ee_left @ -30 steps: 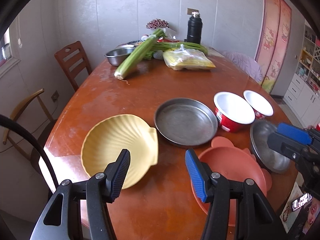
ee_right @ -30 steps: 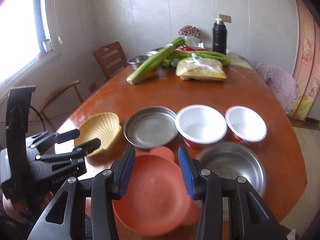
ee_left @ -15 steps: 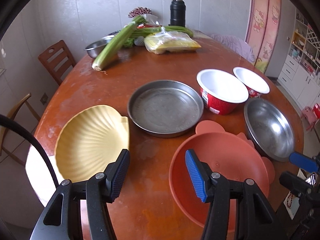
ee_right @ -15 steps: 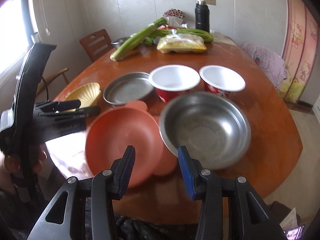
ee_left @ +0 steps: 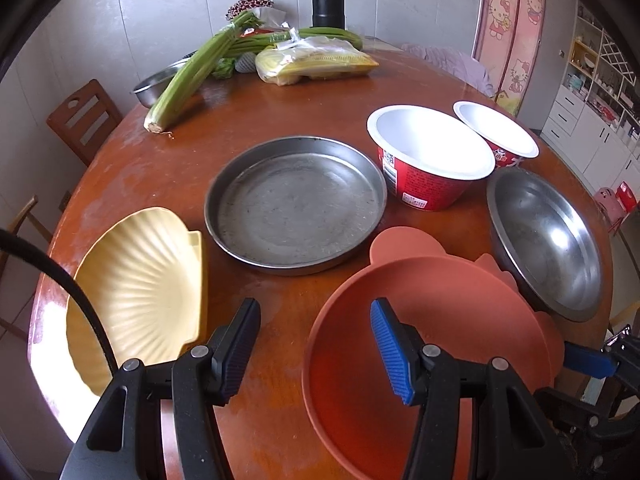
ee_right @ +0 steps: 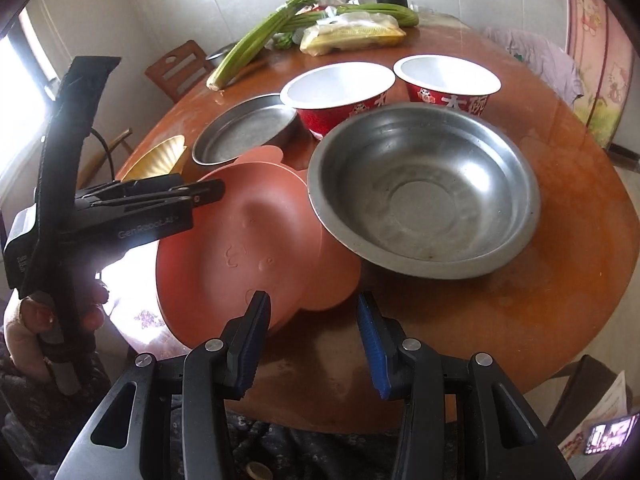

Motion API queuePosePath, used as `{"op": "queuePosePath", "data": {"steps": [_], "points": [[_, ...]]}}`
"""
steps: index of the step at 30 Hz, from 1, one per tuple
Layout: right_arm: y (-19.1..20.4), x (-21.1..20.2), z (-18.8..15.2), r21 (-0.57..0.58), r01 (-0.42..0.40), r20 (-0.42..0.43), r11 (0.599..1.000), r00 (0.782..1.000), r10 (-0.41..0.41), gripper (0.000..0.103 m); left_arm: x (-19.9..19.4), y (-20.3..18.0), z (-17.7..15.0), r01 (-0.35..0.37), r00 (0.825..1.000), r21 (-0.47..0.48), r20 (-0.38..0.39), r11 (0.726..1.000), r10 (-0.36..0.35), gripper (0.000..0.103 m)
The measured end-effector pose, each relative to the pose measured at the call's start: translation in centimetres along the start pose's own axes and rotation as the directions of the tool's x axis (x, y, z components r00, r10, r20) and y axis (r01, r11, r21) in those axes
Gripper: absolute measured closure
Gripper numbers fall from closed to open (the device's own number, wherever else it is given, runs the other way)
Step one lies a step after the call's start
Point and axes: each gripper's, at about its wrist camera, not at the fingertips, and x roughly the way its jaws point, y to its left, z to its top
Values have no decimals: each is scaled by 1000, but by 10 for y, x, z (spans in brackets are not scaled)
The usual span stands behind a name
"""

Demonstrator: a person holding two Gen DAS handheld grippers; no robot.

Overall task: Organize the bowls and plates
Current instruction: 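Grasp the orange bear-eared plate rim with the left gripper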

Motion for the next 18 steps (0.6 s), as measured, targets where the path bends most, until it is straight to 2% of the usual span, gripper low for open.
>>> {"op": "queuePosePath", "data": {"steps": [5, 8, 13, 18], "points": [[10, 7, 2, -25, 6, -11, 1000, 1000, -7, 57, 7, 0, 0, 48, 999, -5, -4, 999, -48, 48], [14, 10, 4, -46, 20, -7, 999, 1000, -21, 57, 10, -2, -1, 77, 997, 2, -19, 997, -77, 64], [25, 13, 3, -92, 30, -13, 995, 999, -32, 58, 5, -6, -8, 84, 996, 22, -18, 996, -83, 71], [36, 11, 3, -144, 53, 9, 988, 999, -52, 58, -4, -2, -19, 73, 997, 16, -13, 997, -73, 72]]}}
